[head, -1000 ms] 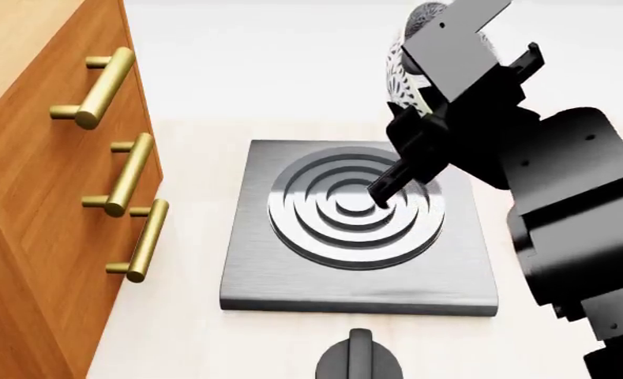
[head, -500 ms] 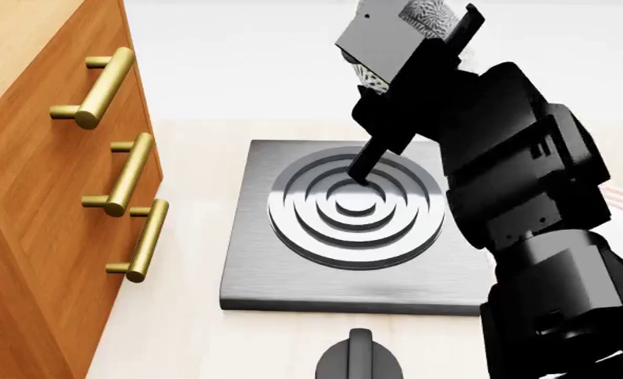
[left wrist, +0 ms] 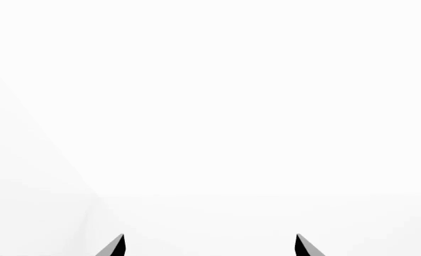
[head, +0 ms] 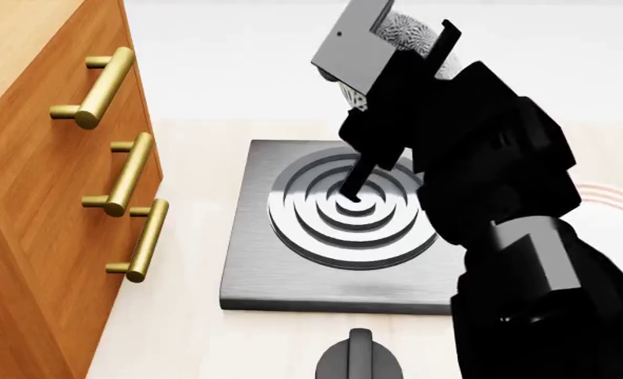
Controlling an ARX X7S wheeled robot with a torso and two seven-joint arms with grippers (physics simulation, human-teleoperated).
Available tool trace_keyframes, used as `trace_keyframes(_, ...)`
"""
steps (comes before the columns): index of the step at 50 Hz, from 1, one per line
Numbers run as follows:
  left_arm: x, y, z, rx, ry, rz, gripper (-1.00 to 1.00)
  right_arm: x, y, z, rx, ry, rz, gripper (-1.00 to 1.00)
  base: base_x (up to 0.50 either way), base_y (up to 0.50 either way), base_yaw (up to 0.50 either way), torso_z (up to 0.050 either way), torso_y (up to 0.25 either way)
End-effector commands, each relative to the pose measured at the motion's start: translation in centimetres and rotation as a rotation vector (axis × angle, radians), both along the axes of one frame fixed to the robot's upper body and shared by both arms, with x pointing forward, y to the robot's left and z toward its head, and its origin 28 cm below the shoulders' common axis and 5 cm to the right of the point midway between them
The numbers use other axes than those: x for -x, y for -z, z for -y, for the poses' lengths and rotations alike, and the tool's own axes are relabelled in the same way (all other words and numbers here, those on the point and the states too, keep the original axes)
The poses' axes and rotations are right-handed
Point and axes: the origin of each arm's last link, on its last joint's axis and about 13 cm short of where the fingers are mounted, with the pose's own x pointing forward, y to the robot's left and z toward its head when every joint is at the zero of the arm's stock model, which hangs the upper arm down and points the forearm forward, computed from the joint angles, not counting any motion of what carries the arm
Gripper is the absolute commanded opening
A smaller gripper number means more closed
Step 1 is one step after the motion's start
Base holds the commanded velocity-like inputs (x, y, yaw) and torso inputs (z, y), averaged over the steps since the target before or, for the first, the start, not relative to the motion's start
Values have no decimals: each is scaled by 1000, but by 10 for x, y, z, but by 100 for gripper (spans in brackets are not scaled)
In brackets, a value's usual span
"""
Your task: Put the bowl on the stove.
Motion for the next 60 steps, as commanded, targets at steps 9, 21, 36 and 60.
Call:
trace_keyframes(9,0,0,-1,-4,-3,21,100,1,5,-13,-55,4,-85,-100,0,0,0,0,0)
trace_keyframes(21,-2,1,-1,-1,-20,16,100,2,14,-16,-69,2,-117,-100,0,0,0,0,1)
trace_keyframes(36,-3,3,-2,14,-15,8,100,3,25,-17,-75,10,-153,-100,0,0,0,0,0)
trace_keyframes(60,-5,4,-3,21,-44,12,100,4,30,-17,-82,21,-176,-100,0,0,0,3,-69)
